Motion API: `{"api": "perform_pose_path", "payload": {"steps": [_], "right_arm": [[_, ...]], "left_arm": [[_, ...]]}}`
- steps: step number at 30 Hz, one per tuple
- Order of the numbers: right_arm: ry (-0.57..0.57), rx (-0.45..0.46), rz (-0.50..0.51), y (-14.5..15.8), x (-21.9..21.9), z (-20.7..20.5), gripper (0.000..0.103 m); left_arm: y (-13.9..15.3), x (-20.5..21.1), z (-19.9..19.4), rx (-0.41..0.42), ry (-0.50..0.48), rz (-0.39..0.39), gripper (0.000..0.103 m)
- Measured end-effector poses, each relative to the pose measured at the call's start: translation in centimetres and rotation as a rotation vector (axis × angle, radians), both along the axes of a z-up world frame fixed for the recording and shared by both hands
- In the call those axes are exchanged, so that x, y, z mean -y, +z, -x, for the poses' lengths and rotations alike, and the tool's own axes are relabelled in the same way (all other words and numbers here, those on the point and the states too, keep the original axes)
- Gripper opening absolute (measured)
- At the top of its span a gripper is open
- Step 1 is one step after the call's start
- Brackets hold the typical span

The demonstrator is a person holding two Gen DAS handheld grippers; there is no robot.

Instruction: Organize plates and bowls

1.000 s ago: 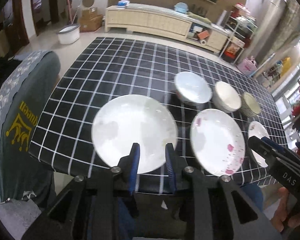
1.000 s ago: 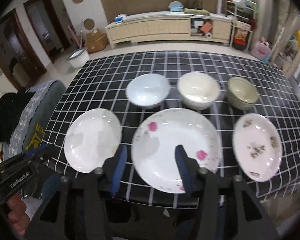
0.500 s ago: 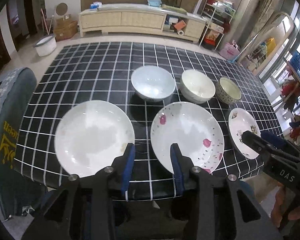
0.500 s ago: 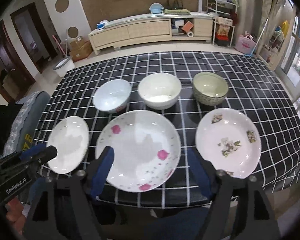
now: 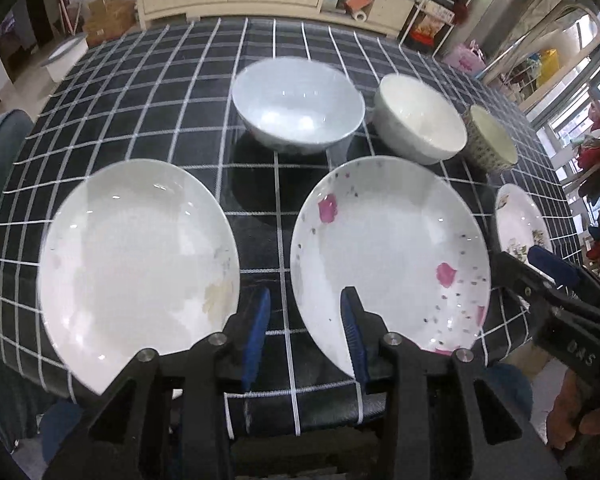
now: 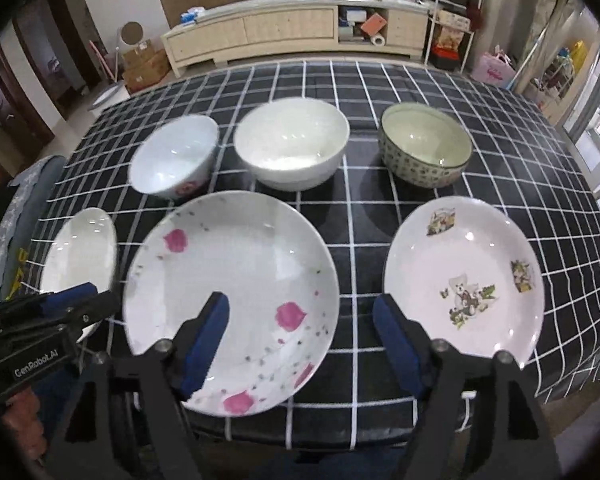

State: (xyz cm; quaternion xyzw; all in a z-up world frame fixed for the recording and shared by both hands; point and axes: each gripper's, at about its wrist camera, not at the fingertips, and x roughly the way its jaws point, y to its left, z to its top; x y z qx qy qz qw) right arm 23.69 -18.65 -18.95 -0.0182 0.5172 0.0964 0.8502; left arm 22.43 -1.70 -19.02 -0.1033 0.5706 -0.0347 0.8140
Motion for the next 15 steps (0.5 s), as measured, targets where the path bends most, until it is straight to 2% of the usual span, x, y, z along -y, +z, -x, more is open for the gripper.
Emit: {"api": "perform_pose_path", "payload": {"steps": [6,11,14,15], "right_arm": [[-0.006,-0.05,-0.004,-2.6,0.4,-1.7,0.049],[-0.012,-0.078,0.007,-4.2,0.5,-2.4,0.047],[-0.014,-0.092,0.009,-4.7,0.5,-2.5,0.039],[-0.013,-0.101,-0.004,-4.8,0.6,-2.5,0.033]], "left_arm": [[-2.0,0.7,-1.5,-0.024,-0.041,-0.029,0.024],[-3.0,0.9,-2.5,-0.042,-0.058,-0.035,0.017],[-3.4,1.0,-2.9,-0.041,-0.069,-0.058,0.013],[-3.3,0.9,-2.9,-0.04,-0.075,-0.061,0.013]]}}
